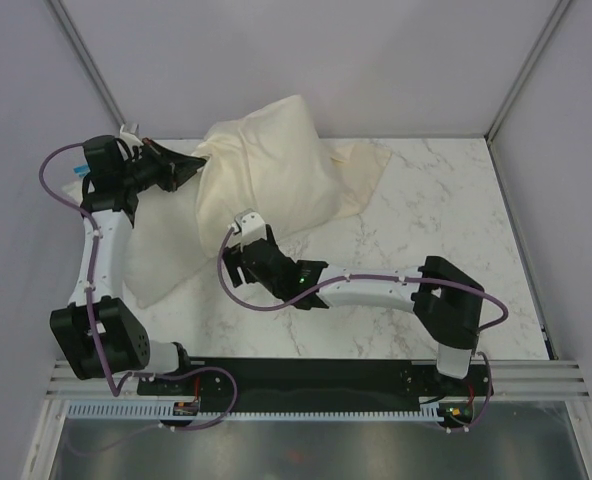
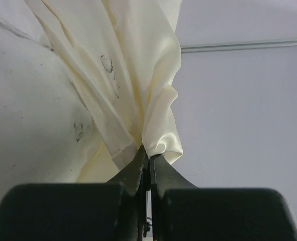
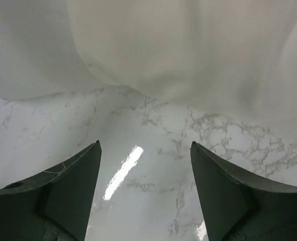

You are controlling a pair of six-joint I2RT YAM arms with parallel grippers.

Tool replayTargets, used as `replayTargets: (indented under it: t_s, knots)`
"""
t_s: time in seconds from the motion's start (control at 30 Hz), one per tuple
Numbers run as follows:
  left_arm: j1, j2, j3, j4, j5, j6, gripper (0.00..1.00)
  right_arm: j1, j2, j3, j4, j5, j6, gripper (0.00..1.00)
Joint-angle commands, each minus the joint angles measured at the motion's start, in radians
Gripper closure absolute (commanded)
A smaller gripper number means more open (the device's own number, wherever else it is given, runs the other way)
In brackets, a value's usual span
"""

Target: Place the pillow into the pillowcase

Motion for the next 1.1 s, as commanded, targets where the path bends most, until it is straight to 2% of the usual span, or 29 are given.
replayTargets:
  t_s: [0.0, 0.3, 0.6, 0.7, 0.73, 0.83, 0.87, 0.93, 1.0, 1.03, 1.07]
  knots:
    - [0.008, -0.052, 0.052, -0.142, -0.013, 0.192, 0.97, 0.033, 0.081, 0.155, 0.161, 0.170, -0.108, 0.20]
    - [0.008, -0.173, 0.013, -0.222, -0.069, 0.306, 0.97, 0.065, 0.215, 0.330, 0.268, 0.244, -0.152, 0.21]
    - [0.008, -0.285, 0.006, -0.259, -0.049, 0.324, 0.96, 0.067, 0.319, 0.479, 0.195, 0.361, -0.122, 0.26]
    - [0.008, -0.299, 0.009, -0.274, -0.046, 0.335, 0.96, 0.067, 0.313, 0.458, 0.158, 0.479, -0.060, 0.50]
    - [0.009, -0.306, 0.009, -0.280, -0.054, 0.342, 0.96, 0.067, 0.299, 0.430, 0.165, 0.497, -0.048, 0.62]
    - [0.009, -0.319, 0.008, -0.297, -0.075, 0.362, 0.95, 0.066, 0.215, 0.280, 0.240, 0.505, -0.013, 0.79]
    - [0.008, -0.323, 0.006, -0.305, -0.080, 0.367, 0.94, 0.065, 0.169, 0.210, 0.276, 0.479, -0.003, 0.88]
    - [0.006, -0.333, 0.006, -0.309, -0.095, 0.385, 0.91, 0.067, 0.129, 0.151, 0.303, 0.444, 0.017, 0.96]
    - [0.008, -0.354, 0.008, -0.323, -0.108, 0.410, 0.81, 0.067, 0.086, 0.095, 0.339, 0.348, 0.018, 1.00]
    - [0.008, -0.363, 0.015, -0.335, -0.137, 0.443, 0.61, 0.069, 0.077, 0.084, 0.346, 0.312, 0.015, 1.00]
    - [0.006, -0.386, 0.020, -0.349, -0.161, 0.465, 0.51, 0.069, 0.065, 0.067, 0.350, 0.281, 0.017, 1.00]
